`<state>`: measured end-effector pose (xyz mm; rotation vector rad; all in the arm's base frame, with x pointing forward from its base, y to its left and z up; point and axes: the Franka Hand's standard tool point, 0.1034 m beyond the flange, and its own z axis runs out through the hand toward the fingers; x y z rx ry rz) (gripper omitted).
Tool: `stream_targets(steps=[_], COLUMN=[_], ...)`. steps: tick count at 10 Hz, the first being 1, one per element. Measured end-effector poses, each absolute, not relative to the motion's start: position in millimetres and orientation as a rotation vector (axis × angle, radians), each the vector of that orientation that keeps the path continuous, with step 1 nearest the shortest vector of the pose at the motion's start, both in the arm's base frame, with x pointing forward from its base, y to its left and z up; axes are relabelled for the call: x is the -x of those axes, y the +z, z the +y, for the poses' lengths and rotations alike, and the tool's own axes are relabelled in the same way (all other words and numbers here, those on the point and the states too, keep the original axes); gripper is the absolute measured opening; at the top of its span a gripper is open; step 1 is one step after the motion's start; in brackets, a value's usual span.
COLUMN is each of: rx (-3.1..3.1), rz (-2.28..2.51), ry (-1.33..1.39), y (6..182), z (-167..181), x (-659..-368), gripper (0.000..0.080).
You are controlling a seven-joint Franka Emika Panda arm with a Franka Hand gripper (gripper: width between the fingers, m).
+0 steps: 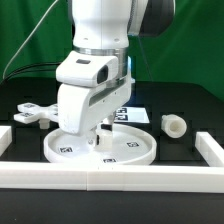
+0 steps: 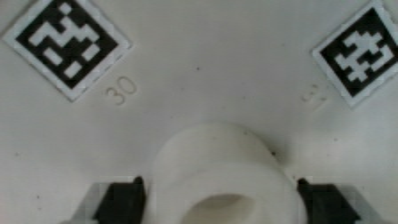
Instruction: Assemble round table
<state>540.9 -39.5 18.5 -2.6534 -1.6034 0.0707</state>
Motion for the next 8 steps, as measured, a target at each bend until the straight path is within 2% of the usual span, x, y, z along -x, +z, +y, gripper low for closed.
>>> stream_targets(steps=[8], rx=[2.572], rz=[-1.710], ry=[-0.002], y=[17.9], z=[33.6], x=[-564.5], gripper=[0.0407])
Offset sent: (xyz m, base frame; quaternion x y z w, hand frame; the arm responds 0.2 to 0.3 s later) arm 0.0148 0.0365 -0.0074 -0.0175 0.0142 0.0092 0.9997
